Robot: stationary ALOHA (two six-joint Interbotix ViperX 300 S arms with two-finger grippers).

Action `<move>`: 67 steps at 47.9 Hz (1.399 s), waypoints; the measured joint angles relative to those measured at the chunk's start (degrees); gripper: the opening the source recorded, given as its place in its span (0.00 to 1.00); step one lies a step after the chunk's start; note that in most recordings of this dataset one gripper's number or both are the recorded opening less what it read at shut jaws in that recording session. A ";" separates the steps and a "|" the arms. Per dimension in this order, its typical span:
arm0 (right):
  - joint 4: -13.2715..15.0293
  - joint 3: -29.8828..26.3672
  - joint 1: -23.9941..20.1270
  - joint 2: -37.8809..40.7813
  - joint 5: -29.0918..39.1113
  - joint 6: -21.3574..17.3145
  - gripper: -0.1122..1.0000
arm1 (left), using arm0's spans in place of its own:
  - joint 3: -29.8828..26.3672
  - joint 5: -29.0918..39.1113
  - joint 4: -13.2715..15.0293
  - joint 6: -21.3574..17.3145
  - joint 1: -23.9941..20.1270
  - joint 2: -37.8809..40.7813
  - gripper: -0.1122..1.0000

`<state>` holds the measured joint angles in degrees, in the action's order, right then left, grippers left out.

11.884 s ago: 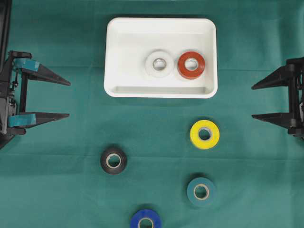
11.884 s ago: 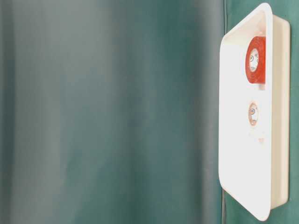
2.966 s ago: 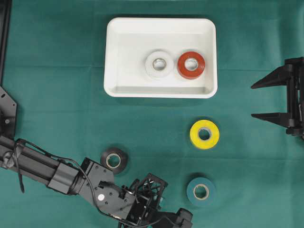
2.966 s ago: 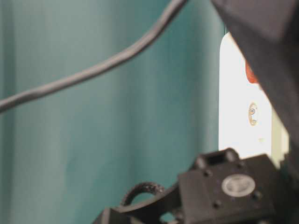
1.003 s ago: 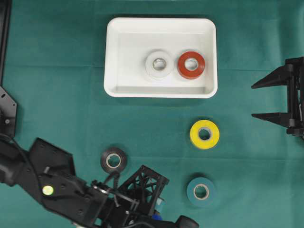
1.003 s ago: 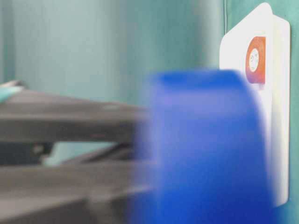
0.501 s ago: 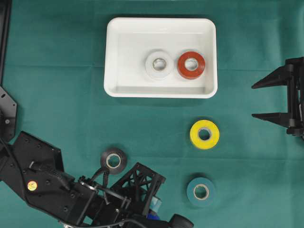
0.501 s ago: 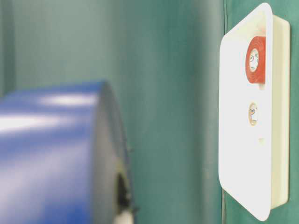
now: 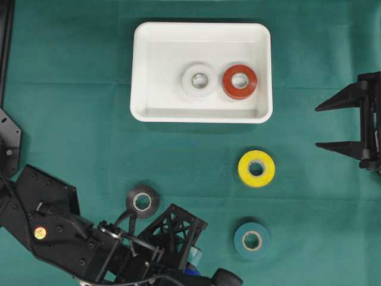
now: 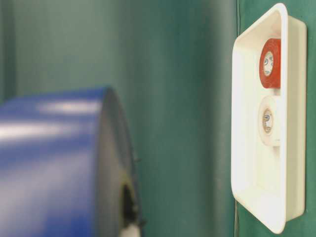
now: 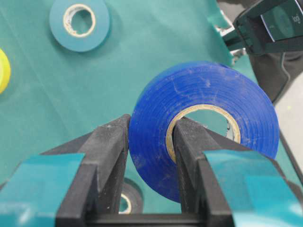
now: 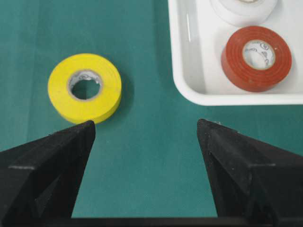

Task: Pick up the tape from a random location and place it into the white case.
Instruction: 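Lift the blue tape roll and carry it over the tray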

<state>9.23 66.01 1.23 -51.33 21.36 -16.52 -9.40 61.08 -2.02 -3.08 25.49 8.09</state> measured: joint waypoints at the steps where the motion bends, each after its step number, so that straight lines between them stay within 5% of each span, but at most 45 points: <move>1: 0.00 0.09 -0.09 0.00 0.00 0.00 0.84 | 0.00 0.09 0.00 0.00 0.00 0.00 0.30; 50: 0.00 0.00 0.00 0.00 0.00 0.00 0.84 | 0.09 1.67 0.09 0.18 -0.26 0.00 0.30; 67: 0.09 0.09 -0.09 0.00 0.44 0.09 0.84 | 1.05 2.11 0.00 0.18 -6.06 -1.41 0.30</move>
<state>9.32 66.09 1.14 -51.33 21.80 -16.44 -8.35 63.19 -2.02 -2.90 19.42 6.68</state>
